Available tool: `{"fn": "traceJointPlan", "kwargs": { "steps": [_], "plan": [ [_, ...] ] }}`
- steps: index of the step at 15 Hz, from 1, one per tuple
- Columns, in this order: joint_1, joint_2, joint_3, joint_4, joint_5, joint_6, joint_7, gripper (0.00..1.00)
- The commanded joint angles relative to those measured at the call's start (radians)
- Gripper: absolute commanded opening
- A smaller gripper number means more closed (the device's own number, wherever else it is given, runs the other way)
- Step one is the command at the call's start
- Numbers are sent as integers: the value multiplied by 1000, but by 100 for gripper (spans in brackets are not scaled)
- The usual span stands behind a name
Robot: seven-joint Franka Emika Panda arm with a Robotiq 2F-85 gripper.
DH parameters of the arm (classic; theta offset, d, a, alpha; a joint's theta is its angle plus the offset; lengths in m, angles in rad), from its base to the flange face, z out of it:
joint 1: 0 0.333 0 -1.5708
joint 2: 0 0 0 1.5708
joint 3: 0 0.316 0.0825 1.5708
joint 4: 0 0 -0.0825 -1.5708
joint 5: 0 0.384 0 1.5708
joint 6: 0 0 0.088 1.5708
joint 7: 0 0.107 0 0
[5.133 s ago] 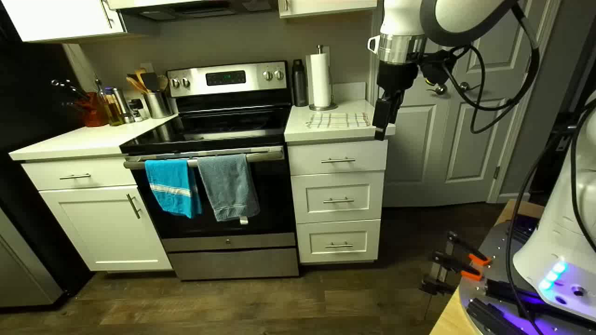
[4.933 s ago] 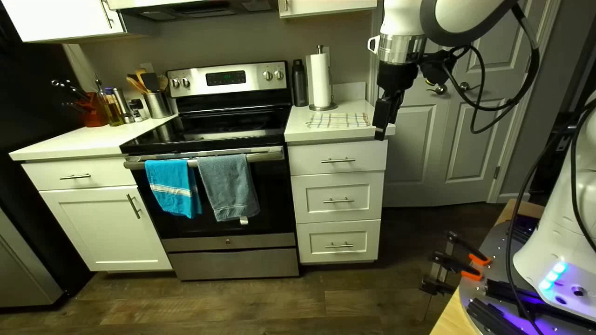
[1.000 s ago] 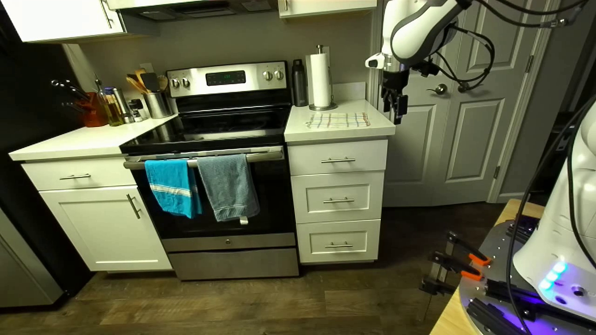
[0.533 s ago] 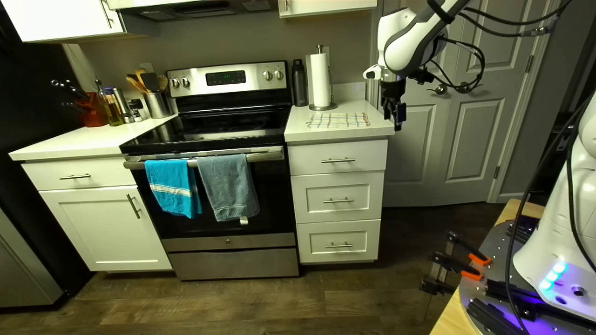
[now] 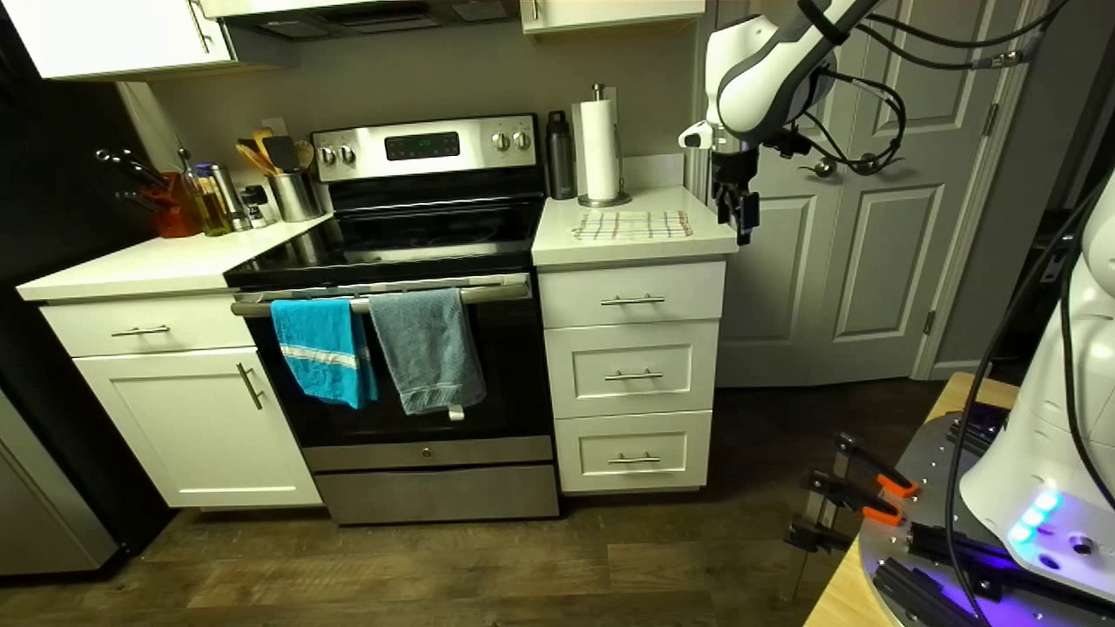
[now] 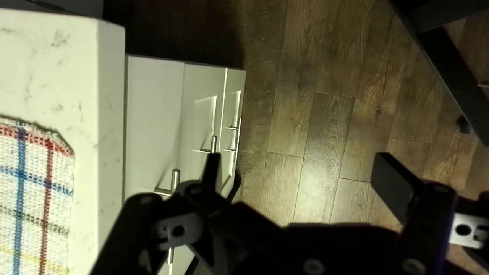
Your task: Open the topmost drawer on the right.
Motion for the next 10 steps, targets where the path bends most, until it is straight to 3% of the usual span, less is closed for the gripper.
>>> {"fn": "traceJointPlan", "kwargs": {
  "steps": [1,10],
  "plan": [
    [-36,18,34,31,-6,-5,-9,100],
    [-38,232,107,246,26,19,-44,100]
  ]
}}
